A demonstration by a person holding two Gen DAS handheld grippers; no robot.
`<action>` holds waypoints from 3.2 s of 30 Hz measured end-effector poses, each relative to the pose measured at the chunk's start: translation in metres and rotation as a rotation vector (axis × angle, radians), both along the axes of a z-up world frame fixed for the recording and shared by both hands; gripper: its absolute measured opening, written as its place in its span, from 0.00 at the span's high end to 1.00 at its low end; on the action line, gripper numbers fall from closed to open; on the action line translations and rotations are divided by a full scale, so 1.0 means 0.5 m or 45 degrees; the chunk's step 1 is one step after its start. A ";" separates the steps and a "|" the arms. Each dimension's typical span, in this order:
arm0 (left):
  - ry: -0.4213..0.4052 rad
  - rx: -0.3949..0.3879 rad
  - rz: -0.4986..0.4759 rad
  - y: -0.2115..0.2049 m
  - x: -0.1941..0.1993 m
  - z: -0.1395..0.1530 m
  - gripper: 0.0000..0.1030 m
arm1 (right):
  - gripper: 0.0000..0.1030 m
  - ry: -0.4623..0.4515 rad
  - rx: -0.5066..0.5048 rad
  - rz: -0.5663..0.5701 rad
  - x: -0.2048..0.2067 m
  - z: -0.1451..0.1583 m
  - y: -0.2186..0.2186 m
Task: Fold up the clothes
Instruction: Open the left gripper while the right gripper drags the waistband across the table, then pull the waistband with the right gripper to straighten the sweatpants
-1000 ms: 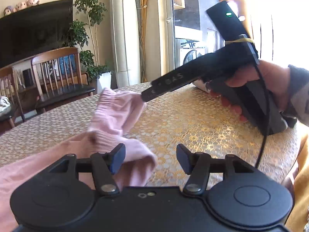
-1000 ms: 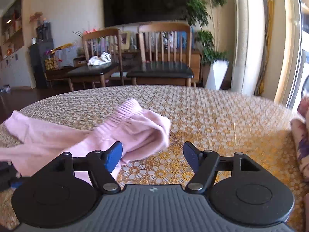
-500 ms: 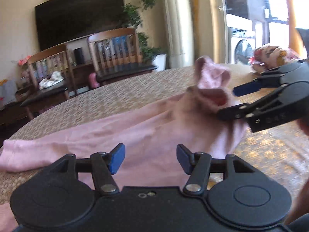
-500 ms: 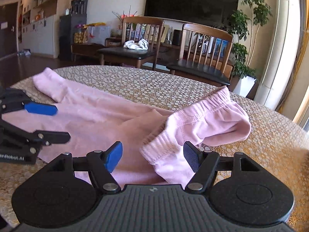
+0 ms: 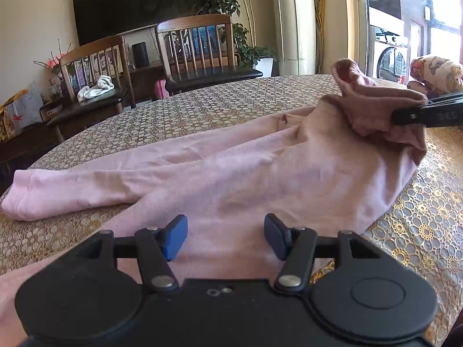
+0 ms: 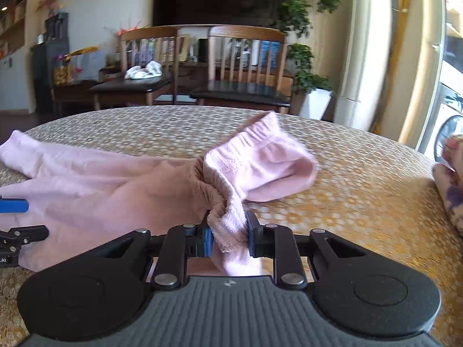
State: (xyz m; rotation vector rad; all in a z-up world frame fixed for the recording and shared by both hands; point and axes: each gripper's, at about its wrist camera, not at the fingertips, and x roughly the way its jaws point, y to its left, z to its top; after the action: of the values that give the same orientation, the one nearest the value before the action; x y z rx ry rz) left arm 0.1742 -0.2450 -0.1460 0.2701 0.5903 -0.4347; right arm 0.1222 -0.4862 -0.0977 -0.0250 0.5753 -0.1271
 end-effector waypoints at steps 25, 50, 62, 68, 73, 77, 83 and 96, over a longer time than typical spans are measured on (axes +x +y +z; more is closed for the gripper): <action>-0.026 0.048 -0.162 0.026 -0.004 0.015 0.00 | 0.63 0.115 0.097 -0.332 -0.130 -0.029 -0.111; 0.087 0.016 -0.168 0.164 0.025 0.009 0.00 | 0.88 0.199 0.229 -0.203 0.217 0.008 -0.179; 0.114 -0.015 -0.143 0.173 0.022 0.009 0.00 | 0.91 0.164 0.325 -0.442 0.253 -0.019 -0.359; 0.115 0.000 -0.150 0.168 0.024 0.011 0.00 | 0.85 0.186 0.376 -0.316 0.195 0.003 -0.348; 0.119 -0.004 -0.153 0.169 0.028 0.010 0.00 | 0.27 0.234 0.291 -0.187 0.087 0.033 -0.317; 0.133 -0.019 -0.144 0.168 0.033 0.009 0.00 | 0.27 0.348 0.187 -0.072 0.023 0.002 -0.281; 0.121 0.000 -0.136 0.159 0.032 0.010 0.00 | 0.39 0.422 0.154 0.013 -0.016 -0.037 -0.234; 0.091 0.050 -0.139 0.151 0.022 0.013 0.00 | 0.79 0.407 0.090 0.032 -0.041 -0.030 -0.212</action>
State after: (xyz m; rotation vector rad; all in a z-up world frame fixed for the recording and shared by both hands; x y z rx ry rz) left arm 0.1854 -0.1694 -0.1397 0.3266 0.6566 -0.5399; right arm 0.1019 -0.5924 -0.1126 0.0164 0.8979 -0.0788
